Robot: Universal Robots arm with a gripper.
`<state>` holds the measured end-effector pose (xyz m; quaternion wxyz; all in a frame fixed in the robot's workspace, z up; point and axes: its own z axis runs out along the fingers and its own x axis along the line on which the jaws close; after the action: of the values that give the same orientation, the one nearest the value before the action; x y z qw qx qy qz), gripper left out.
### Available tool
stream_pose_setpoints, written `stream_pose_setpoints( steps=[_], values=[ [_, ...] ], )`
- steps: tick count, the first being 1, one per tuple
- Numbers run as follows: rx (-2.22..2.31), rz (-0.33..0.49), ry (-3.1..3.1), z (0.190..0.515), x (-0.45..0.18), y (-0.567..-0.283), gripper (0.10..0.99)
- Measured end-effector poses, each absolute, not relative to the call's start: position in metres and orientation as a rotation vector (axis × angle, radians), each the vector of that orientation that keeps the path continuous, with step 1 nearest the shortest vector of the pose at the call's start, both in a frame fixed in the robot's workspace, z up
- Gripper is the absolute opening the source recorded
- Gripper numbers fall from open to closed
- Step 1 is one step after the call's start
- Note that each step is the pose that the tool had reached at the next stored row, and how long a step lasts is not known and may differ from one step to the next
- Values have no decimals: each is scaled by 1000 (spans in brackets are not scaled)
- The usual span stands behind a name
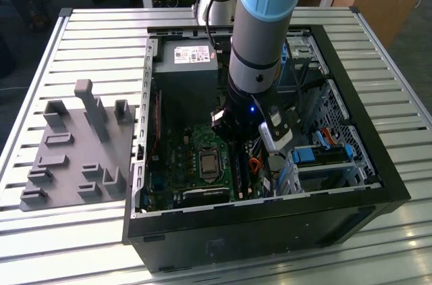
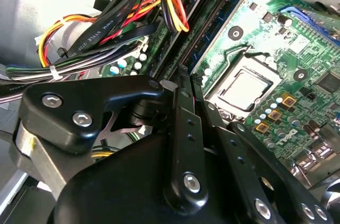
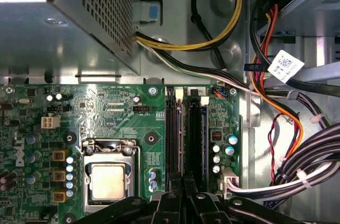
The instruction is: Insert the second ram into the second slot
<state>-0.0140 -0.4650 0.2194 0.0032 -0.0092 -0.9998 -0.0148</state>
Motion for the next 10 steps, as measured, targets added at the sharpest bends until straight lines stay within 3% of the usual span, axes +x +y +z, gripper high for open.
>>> stream_pose_setpoints(
  steps=[10],
  values=[
    [-29, -38, -3135, 222, -14, -465, 133]
  ],
)
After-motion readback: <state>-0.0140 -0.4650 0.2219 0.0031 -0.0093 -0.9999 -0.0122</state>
